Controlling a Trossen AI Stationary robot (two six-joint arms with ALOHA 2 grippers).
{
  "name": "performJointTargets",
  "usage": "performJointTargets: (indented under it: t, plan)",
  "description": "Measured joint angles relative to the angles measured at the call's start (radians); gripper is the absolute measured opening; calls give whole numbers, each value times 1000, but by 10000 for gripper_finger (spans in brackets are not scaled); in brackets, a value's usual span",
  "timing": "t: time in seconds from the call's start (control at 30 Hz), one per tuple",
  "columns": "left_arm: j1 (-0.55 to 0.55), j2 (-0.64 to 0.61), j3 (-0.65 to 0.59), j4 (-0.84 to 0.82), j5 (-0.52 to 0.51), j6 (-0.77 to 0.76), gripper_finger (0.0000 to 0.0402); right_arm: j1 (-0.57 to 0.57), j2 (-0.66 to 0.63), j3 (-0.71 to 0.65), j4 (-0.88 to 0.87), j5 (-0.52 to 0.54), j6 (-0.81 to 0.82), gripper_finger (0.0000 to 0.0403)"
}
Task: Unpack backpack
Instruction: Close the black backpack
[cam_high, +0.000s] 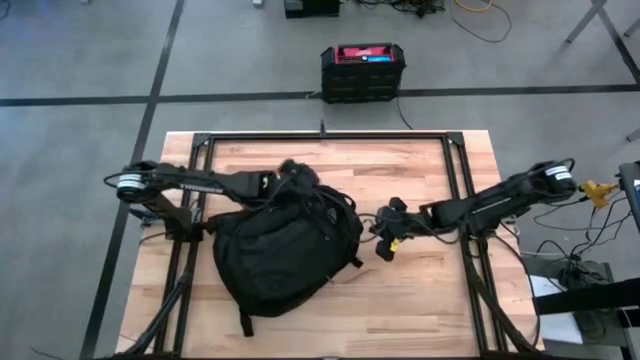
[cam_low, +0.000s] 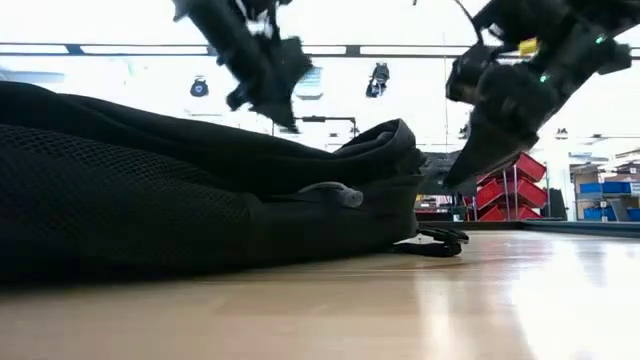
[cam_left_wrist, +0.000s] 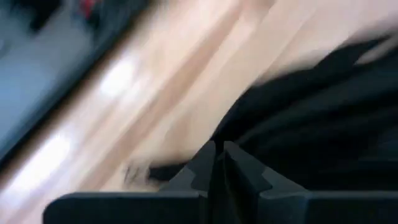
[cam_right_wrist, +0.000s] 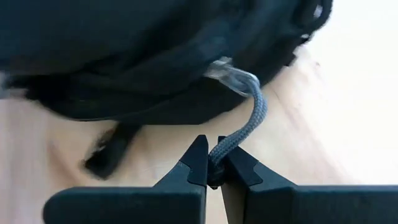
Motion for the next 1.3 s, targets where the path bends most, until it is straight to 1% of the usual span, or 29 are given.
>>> performJointTargets:
  t: [0.1, 0.17, 0.37, 0.47, 0.53, 0.63, 0.73, 0.8, 0.9, 0.97, 1.07, 1.13, 1.2, 1.3]
  plan:
    - [-40, 0, 0, 174, 176, 93, 3, -49, 27, 17, 9, 0, -50, 1]
    - [-57, 37, 3, 255, 223, 118, 1, -82, 36, 28, 11, 2, -82, 1]
    - [-45, 237, -1, 245, 238, 111, 0, -153, 19, 64, -8, -92, -153, 1]
    - [-24, 320, 4, 287, 266, 106, 0, -166, 10, 83, -16, -96, -181, 1]
    - [2, 364, 7, 296, 253, 77, 0, -165, 9, 83, -16, -94, -160, 1]
    - [64, 397, 10, 259, 223, 1, 0, -118, 19, 79, -11, -92, -99, 1]
    - [135, 400, 11, 205, 177, -56, 0, -30, 37, 79, 9, -67, -1, 1]
    - [166, 393, 10, 169, 140, -78, 0, 45, 58, 77, 79, -38, 65, 1]
    - [205, 379, 6, 167, 145, -93, 0, 135, 127, 76, 268, -11, 109, 1]
    - [217, 375, 6, 166, 147, -99, 0, 179, 203, 81, 411, 6, 111, 1]
    - [224, 371, 4, 161, 139, -115, 0, 202, 339, 126, 556, -1, 124, 1]
    - [226, 370, 4, 154, 132, -121, 0, 204, 436, 184, 596, -17, 125, 1]
    - [228, 365, 4, 148, 130, -121, 0, 204, 511, 228, 596, -52, 117, 1]
    - [228, 330, 4, 94, 129, -102, 0, 185, 541, 247, 557, -83, 115, 1]
